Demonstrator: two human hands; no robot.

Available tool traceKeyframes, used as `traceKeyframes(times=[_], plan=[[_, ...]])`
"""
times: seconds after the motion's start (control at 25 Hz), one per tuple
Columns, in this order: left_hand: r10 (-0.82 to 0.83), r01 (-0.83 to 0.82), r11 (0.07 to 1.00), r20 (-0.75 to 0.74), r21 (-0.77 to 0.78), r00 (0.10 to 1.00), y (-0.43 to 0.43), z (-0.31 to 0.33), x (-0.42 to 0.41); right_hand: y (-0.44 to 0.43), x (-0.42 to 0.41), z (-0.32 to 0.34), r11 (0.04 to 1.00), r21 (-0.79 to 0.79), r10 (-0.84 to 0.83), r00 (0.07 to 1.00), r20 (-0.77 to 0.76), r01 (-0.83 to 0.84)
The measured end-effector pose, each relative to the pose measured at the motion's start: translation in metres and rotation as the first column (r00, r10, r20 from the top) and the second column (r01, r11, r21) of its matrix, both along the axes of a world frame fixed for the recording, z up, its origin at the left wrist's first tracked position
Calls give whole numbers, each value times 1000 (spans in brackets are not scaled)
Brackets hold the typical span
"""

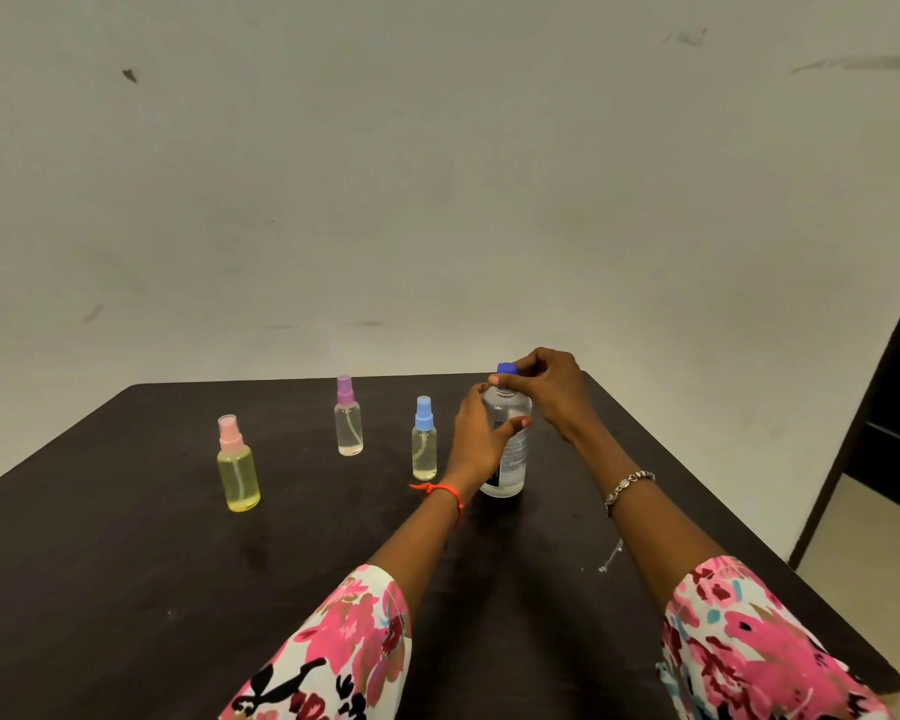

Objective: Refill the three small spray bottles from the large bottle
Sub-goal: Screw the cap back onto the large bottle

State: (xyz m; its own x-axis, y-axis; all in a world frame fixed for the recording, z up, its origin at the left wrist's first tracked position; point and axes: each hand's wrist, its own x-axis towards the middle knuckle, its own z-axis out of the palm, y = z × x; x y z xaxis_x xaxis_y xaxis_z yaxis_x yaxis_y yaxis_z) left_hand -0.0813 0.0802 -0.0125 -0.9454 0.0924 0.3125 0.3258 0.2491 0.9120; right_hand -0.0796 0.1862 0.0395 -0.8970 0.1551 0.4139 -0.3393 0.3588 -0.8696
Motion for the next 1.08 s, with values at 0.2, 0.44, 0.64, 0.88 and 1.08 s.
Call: traceKeyframes(times=[0.2, 0.44, 0.64, 0.88, 1.08], plan=[[-7, 7, 1000, 2, -26, 1000, 0, 0, -1, 5, -1, 4, 995, 29, 92, 994, 60, -94], [-11, 11, 999, 6, -32, 1000, 0, 0, 0, 2, 2, 3, 997, -47, 61, 998, -21, -61], [-22, 22, 999, 8, -23, 1000, -2, 1, 0, 3, -1, 1, 1000, 21, 12, 999, 30, -13], [-26, 27, 999, 26, -19, 999, 0, 2, 2, 13, 1, 8, 965, 105, 236, 970, 58, -241], [-30, 30, 1000, 16, 1, 999, -2, 3, 4, 3, -3, 0, 999, -3, 34, 998, -49, -34]])
